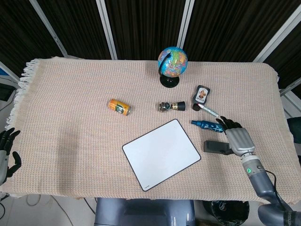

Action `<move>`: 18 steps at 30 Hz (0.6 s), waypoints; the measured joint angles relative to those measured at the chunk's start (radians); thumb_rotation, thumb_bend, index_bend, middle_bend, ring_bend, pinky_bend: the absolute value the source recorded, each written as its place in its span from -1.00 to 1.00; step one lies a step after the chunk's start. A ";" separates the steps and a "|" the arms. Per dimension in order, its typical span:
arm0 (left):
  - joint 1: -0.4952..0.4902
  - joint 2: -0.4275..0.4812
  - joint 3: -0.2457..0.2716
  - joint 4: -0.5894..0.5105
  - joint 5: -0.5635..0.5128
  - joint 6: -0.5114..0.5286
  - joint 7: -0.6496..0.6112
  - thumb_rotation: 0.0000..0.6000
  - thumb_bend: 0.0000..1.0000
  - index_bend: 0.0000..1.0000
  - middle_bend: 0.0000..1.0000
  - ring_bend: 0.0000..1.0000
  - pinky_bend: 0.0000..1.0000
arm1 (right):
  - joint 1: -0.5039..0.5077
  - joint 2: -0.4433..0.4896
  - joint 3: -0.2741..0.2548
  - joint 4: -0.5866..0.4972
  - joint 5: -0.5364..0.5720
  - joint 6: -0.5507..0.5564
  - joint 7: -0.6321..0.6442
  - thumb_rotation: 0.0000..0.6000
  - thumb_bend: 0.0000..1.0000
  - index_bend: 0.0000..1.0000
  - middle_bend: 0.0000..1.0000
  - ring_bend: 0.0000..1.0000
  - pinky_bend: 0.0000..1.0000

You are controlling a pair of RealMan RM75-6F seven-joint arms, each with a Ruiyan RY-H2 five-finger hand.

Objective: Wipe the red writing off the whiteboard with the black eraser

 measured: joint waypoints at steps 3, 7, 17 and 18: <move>0.000 -0.001 0.002 -0.001 0.002 -0.001 0.005 1.00 0.48 -0.77 -0.91 -1.00 -1.00 | -0.059 0.024 -0.023 -0.039 -0.051 0.086 0.006 1.00 -0.98 -1.00 -0.93 -0.79 -0.64; 0.001 -0.001 0.003 -0.006 -0.003 -0.004 0.009 1.00 0.48 -0.77 -0.91 -1.00 -1.00 | -0.115 0.030 -0.048 -0.058 -0.104 0.171 0.006 1.00 -0.98 -1.00 -0.97 -0.79 -0.64; 0.002 0.001 0.004 -0.008 0.007 0.004 0.005 1.00 0.48 -0.77 -0.91 -1.00 -1.00 | -0.309 -0.052 -0.111 0.009 -0.288 0.450 0.003 1.00 -0.98 -1.00 -1.00 -0.81 -0.64; 0.003 0.001 0.004 -0.007 0.008 0.005 0.004 1.00 0.48 -0.77 -0.91 -1.00 -1.00 | -0.317 -0.060 -0.112 0.020 -0.295 0.458 0.008 1.00 -0.98 -1.00 -1.00 -0.81 -0.64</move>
